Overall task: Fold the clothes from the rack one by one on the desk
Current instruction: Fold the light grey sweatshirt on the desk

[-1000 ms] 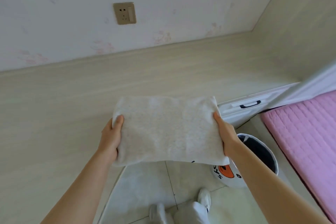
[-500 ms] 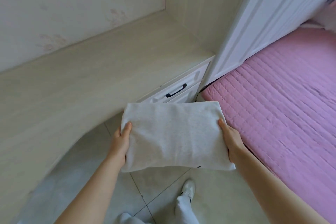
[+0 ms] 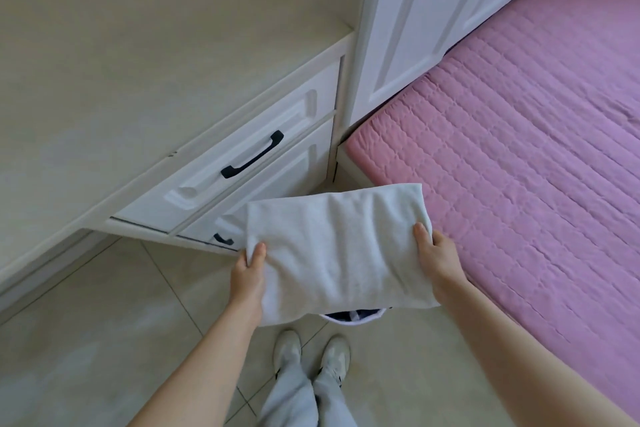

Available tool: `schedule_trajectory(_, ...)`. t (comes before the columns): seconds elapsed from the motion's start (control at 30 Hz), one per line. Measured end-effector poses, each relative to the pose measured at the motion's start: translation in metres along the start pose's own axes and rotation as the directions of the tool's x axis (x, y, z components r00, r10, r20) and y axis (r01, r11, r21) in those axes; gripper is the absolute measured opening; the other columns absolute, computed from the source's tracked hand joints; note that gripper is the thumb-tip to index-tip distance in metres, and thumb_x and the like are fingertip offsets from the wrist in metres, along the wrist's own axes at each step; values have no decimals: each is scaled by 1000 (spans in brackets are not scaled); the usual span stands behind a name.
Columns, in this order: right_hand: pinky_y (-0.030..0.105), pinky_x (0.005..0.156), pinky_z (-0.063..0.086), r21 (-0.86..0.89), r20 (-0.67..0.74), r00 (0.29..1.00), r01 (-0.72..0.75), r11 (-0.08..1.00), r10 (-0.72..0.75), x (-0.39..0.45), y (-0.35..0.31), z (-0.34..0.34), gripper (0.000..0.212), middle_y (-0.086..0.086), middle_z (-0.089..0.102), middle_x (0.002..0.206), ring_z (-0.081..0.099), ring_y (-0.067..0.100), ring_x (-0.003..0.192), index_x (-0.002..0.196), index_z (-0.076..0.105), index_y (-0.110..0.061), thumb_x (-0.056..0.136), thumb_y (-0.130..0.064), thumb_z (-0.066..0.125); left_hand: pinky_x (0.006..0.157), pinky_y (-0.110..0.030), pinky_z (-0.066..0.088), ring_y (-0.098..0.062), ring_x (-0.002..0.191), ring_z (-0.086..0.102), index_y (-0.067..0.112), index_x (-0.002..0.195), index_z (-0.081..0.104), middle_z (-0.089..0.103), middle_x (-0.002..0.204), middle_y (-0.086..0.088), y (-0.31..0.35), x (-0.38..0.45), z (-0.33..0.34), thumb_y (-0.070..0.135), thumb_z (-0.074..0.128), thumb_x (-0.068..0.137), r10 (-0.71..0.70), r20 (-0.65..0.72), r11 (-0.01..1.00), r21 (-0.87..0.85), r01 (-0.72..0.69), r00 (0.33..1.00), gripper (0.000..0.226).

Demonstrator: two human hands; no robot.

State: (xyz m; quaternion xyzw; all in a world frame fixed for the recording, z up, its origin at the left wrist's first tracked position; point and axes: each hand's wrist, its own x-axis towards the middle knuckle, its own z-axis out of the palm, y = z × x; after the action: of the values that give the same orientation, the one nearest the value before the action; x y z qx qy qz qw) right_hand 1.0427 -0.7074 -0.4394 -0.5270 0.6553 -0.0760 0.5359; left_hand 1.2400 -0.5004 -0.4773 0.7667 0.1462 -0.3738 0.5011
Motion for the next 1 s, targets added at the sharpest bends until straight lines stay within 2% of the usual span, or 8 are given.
schedule_trajectory(0.17, 35, 73, 47, -16, -47, 998, -46, 999, 45, 69, 50, 27, 34, 3, 62, 85, 57, 21, 76, 88, 62, -8, 97, -37, 46, 93, -41, 49, -27, 97, 59, 23, 108, 54, 62, 106, -5, -37, 57, 45, 39, 53, 97, -18, -21, 996, 86, 20, 1000, 20)
schedule_trajectory(0.33, 32, 64, 38, -53, -66, 991, -121, 991, 117, 110, 106, 56, 39, 2, 55, 77, 50, 21, 71, 89, 59, 1, 97, -35, 45, 92, -43, 49, -29, 95, 59, 15, 105, 54, 62, 106, -11, -77, 108, 72, 35, 52, 98, -52, -33, 976, 212, 58, 998, 21)
schedule_trajectory(0.47, 34, 71, 39, -159, -47, 991, -129, 979, 123, 133, 133, 87, 27, -1, 56, 75, 52, 25, 79, 77, 56, -15, 96, -30, 44, 90, -42, 49, -31, 99, 58, 4, 116, 55, 62, 111, -12, -108, 136, 91, 34, 48, 99, -133, -72, 946, 288, 148, 988, 35)
schedule_trajectory(0.6, 38, 77, 43, -212, -74, 994, -99, 972, 85, 152, 146, 108, 24, 6, 62, 89, 56, 32, 89, 96, 59, -11, 97, -26, 41, 95, -41, 45, -33, 110, 55, 4, 125, 50, 58, 118, -10, -120, 156, 108, 32, 43, 101, -156, -92, 931, 318, 177, 984, 37)
schedule_trajectory(0.7, 35, 73, 41, -211, -110, 988, -131, 969, 110, 167, 155, 118, 30, 5, 62, 101, 56, 28, 90, 109, 60, -13, 98, -31, 39, 103, -45, 42, -33, 118, 53, 7, 134, 45, 55, 131, -11, -126, 171, 121, 29, 40, 102, -157, -94, 927, 328, 180, 983, 39)
schedule_trajectory(0.87, 28, 57, 31, -216, -126, 983, -162, 963, 137, 187, 177, 125, 24, -5, 49, 74, 49, 21, 74, 91, 52, -12, 100, -30, 38, 103, -42, 40, -34, 124, 48, 8, 143, 37, 49, 138, -11, -145, 187, 135, 26, 39, 103, -204, -110, 890, 394, 231, 973, 44)
schedule_trajectory(0.93, 29, 66, 37, -210, -109, 982, -177, 962, 157, 197, 190, 128, 26, 0, 55, 82, 55, 27, 86, 99, 56, -12, 100, -30, 37, 105, -44, 40, -34, 125, 48, 8, 146, 35, 48, 141, -12, -160, 195, 140, 26, 39, 103, -237, -110, 881, 393, 261, 965, 47)
schedule_trajectory(1.0, 34, 86, 43, -197, -100, 980, -188, 962, 171, 211, 206, 134, 35, 11, 63, 106, 56, 32, 107, 121, 57, -8, 101, -29, 38, 106, -44, 40, -34, 125, 49, 8, 146, 36, 49, 142, -12, -180, 208, 146, 26, 41, 102, -254, -122, 877, 388, 282, 959, 47)
